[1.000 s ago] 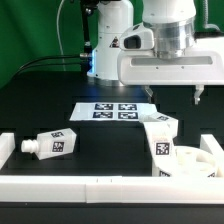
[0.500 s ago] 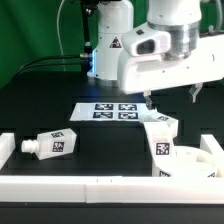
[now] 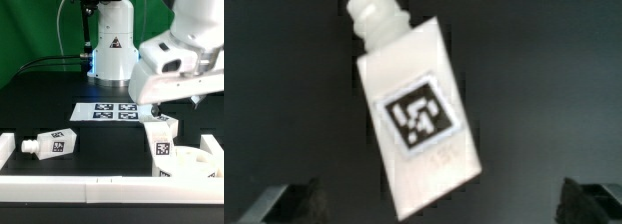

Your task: Assemble stool

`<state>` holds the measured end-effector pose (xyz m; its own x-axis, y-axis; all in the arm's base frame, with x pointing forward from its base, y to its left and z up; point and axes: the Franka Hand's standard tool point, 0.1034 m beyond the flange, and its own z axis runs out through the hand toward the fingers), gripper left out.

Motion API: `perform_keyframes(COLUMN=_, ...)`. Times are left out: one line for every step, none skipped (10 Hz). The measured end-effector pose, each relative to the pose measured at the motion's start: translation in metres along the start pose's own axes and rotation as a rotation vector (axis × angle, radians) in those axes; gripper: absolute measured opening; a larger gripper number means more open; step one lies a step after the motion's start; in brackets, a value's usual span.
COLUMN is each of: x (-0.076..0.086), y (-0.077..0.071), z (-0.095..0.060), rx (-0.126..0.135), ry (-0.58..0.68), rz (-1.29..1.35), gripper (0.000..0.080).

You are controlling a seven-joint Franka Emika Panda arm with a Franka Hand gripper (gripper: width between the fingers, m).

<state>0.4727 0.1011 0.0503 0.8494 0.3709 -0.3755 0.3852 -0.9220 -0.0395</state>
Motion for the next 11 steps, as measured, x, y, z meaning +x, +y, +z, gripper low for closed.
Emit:
perform_keyframes(x=0.009, y=-0.003, z=0.003, rx=-0.028, ry=-0.026, rz=-0.035, gripper=0.0649)
perform_keyframes(x=0.006, y=-0.007, z=0.004, rx=-0.043, ry=-0.072, rz=-0.055, gripper=0.0649)
perform_keyframes(x=0.001, y=-0.007, z=0.006, rx=-0.033, ry=-0.142, rz=-0.039, gripper=0.0649)
perform_keyframes(x=-0.003, y=-0.005, z=0.006, rx=-0.036, ry=-0.250, rz=-0.022, gripper=0.0649)
perform_keyframes(x=-0.001, y=-0.002, z=0.007, rx=-0.058, ry=-0.316, rz=-0.025, gripper=0.0649)
perform_keyframes(x=-0.004, y=0.001, z=0.008, rx=-0.104, ry=-0.414, rz=-0.025, gripper=0.0649)
perform_keyframes(x=-0.001, y=0.002, z=0.012, rx=-0.153, ry=-0.488, rz=-0.012, gripper=0.0649)
perform_keyframes(x=0.000, y=0.001, z=0.014, rx=-0.167, ry=-0.554, rz=-0.014, gripper=0.0649)
perform_keyframes(x=-0.003, y=0.002, z=0.016, rx=-0.163, ry=-0.622, rz=-0.001, gripper=0.0649)
perform_keyframes(x=0.001, y=0.005, z=0.017, rx=-0.163, ry=-0.618, rz=0.002, gripper=0.0649)
perform_keyframes(x=-0.001, y=0.006, z=0.021, rx=-0.161, ry=-0.620, rz=0.003, gripper=0.0649)
